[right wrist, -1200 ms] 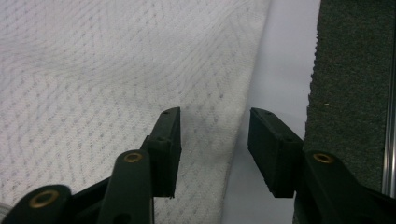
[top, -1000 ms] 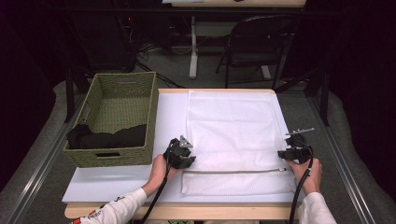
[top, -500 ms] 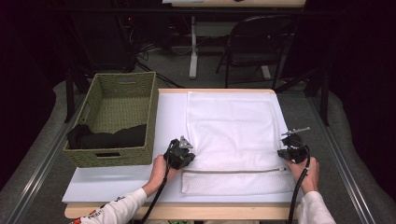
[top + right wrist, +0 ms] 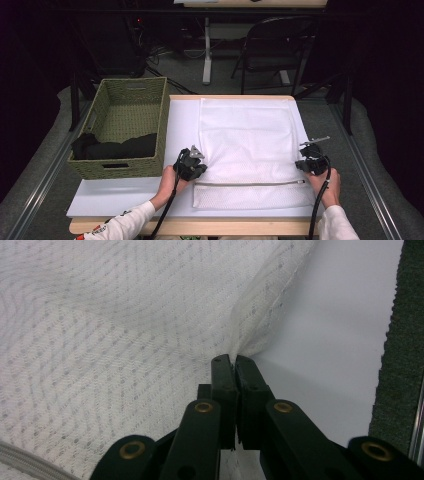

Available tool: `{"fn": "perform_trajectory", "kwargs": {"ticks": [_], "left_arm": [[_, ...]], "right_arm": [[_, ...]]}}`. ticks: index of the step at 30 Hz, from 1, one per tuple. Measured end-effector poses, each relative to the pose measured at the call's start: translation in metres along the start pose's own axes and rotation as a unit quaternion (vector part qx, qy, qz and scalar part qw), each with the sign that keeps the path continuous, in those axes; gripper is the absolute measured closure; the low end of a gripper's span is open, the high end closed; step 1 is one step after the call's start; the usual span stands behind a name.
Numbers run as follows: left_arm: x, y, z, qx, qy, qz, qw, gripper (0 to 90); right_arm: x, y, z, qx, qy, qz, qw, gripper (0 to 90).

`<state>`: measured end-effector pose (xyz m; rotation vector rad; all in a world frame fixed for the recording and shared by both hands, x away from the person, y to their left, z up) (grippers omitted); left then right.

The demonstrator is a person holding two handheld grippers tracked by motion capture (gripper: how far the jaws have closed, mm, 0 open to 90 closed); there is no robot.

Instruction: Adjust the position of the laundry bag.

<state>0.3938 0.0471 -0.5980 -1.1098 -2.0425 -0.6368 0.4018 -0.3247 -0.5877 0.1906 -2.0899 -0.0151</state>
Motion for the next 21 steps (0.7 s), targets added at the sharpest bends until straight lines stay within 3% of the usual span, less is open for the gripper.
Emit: {"fn": "perform_trajectory", "kwargs": {"ticks": [21], "left_arm": [[0.013,0.001,0.014,0.001,0.015,-0.022,0.9997,87.9]], "right_arm": [[-0.002,0.020,0.001,0.035,0.005,-0.003,0.9994,88.6]]}}
Point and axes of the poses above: each handheld gripper's, and its own axes: x roughly backward along the jaws, z roughly out of its underside, y roughly to its left, the point moved 6 cm from there along -x, roughly forward along the jaws, and after that the axes turned 11 degrees about -x, right-handed, at the moved point
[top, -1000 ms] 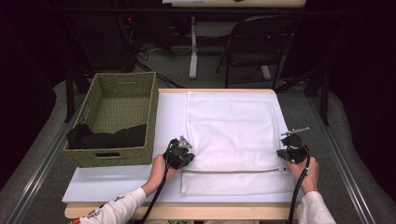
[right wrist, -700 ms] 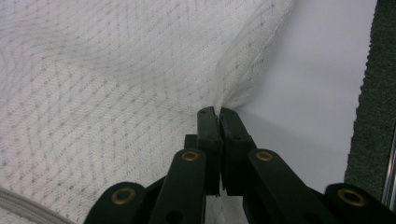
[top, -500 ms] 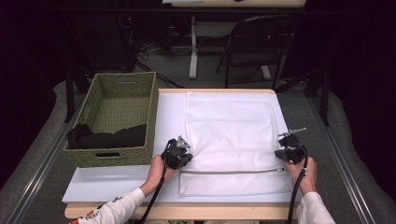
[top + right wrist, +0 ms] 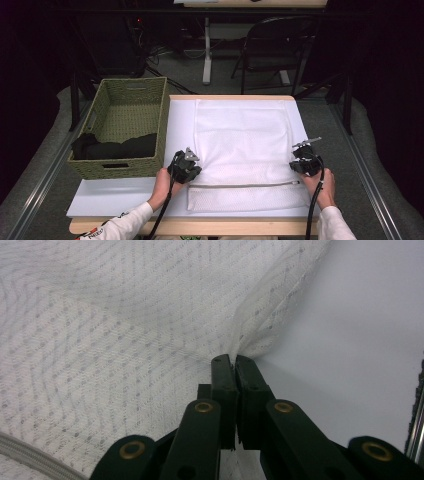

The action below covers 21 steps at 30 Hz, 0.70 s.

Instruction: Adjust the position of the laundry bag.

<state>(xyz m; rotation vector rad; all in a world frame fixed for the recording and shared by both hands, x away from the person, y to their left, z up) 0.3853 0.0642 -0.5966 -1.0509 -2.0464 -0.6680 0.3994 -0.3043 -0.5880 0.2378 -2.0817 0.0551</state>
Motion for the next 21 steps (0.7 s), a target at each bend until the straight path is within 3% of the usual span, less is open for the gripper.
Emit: {"fn": "perform_trajectory", "kwargs": {"ticks": [21], "left_arm": [[0.012,0.008,0.017,0.028,0.015,-0.020,0.9993,87.5]], "right_arm": [[-0.003,0.022,-0.001,0.020,0.002,-0.023,0.9995,88.6]]}}
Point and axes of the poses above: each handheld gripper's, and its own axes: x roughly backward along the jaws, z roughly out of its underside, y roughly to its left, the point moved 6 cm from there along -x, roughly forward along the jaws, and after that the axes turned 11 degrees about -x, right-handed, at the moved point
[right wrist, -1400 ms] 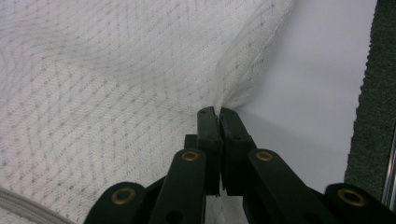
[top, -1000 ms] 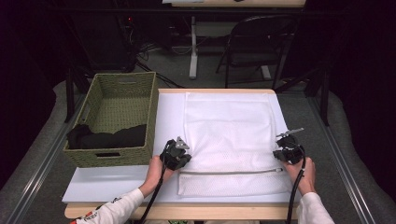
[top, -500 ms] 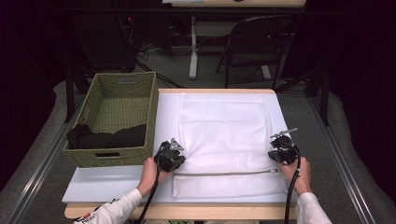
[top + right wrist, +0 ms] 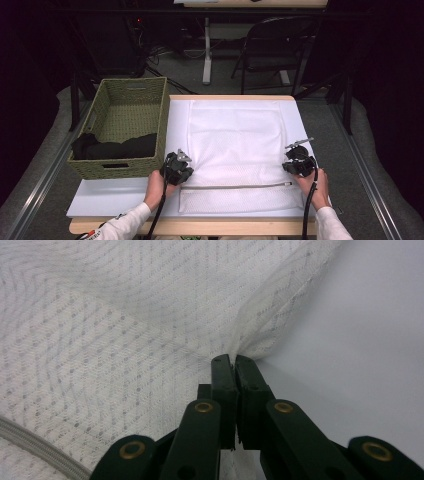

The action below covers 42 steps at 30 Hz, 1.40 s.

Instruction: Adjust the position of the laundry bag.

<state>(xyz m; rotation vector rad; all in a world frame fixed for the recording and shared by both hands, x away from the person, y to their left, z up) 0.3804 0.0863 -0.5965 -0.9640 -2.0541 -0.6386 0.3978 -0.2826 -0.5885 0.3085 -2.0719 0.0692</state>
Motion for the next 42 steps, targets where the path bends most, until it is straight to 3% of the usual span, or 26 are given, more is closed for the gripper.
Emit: {"fn": "perform_trajectory", "kwargs": {"ticks": [16,19,22,42], "left_arm": [[0.009,0.004,0.012,0.018,0.014,-0.019,0.9995,88.5],[0.012,0.006,0.015,0.023,0.020,-0.026,0.9992,88.5],[0.013,0.006,0.017,0.025,0.023,-0.031,0.9990,88.5],[0.033,0.007,0.031,0.038,0.022,-0.032,0.9985,88.4]], "right_arm": [[-0.002,0.014,-0.001,0.003,0.001,-0.012,0.9999,88.7],[-0.004,0.019,-0.002,0.019,0.002,-0.018,0.9996,88.7],[-0.004,0.022,-0.003,0.022,0.003,-0.020,0.9996,88.7],[-0.008,0.042,-0.004,0.043,0.009,-0.050,0.9978,88.5]]}}
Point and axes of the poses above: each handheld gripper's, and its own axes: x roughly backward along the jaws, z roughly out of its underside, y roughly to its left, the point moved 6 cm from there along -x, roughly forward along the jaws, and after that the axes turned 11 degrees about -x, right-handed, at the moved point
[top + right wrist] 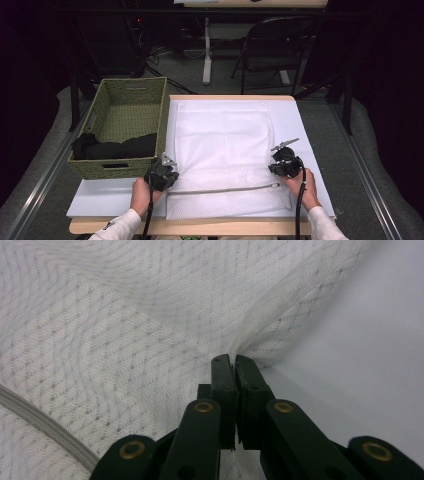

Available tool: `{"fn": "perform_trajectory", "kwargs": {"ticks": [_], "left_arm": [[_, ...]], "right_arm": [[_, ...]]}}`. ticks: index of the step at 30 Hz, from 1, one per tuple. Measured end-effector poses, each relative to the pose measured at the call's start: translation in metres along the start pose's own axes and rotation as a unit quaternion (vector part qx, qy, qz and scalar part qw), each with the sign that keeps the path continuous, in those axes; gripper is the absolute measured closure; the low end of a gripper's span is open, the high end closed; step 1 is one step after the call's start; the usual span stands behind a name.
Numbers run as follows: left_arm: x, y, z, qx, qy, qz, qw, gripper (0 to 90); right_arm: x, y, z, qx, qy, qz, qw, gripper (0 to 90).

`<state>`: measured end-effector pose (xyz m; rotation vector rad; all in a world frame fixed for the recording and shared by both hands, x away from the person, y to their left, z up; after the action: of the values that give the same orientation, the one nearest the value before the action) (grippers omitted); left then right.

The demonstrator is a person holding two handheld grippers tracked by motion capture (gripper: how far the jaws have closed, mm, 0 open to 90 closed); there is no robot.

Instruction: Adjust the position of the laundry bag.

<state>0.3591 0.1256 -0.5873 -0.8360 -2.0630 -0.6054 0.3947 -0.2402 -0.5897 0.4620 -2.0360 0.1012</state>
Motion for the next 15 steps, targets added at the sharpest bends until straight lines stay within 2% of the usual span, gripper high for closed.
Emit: {"fn": "perform_trajectory", "kwargs": {"ticks": [3,4,6,8,9,11,13,14,15], "left_arm": [[0.004,-0.002,0.000,0.002,-0.003,0.012,0.9999,84.4],[0.004,-0.002,0.000,0.002,-0.003,0.012,0.9999,78.6],[0.011,-0.004,0.001,0.009,-0.004,0.023,0.9997,61.5],[0.013,-0.006,0.003,0.013,-0.007,0.027,0.9995,53.7],[0.016,-0.007,0.005,0.017,-0.009,0.028,0.9994,53.7],[0.020,-0.007,0.009,0.024,-0.009,0.032,0.9991,44.8],[0.022,-0.007,0.012,0.035,-0.012,0.031,0.9988,43.9],[0.022,-0.007,0.012,0.035,-0.012,0.031,0.9988,43.8],[0.020,-0.004,0.013,0.052,-0.013,0.032,0.9981,44.6]], "right_arm": [[0.000,0.001,0.001,-0.006,0.003,-0.001,1.0000,87.7],[0.000,0.001,0.001,-0.006,0.003,-0.001,1.0000,87.7],[0.000,0.002,0.000,-0.008,0.001,-0.013,0.9999,82.7],[0.000,0.001,0.000,-0.008,0.001,-0.014,0.9999,80.5],[0.001,0.002,-0.001,-0.012,-0.001,-0.016,0.9998,78.4],[0.003,-0.001,-0.003,-0.016,-0.006,-0.013,0.9998,68.3],[0.004,-0.002,-0.004,-0.023,-0.007,-0.011,0.9997,61.0],[0.004,-0.002,-0.005,-0.031,-0.010,-0.013,0.9994,60.4],[0.005,-0.005,-0.006,-0.031,-0.013,-0.012,0.9993,57.1]]}}
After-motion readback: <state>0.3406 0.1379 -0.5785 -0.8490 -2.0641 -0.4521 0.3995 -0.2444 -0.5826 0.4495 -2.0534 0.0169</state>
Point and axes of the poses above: each handheld gripper's, and its own axes: x roughly backward along the jaws, z roughly out of its underside, y roughly to its left, the point moved 6 cm from there along -x, roughly forward along the jaws, and after that the axes turned 11 degrees about -x, right-handed, at the moved point
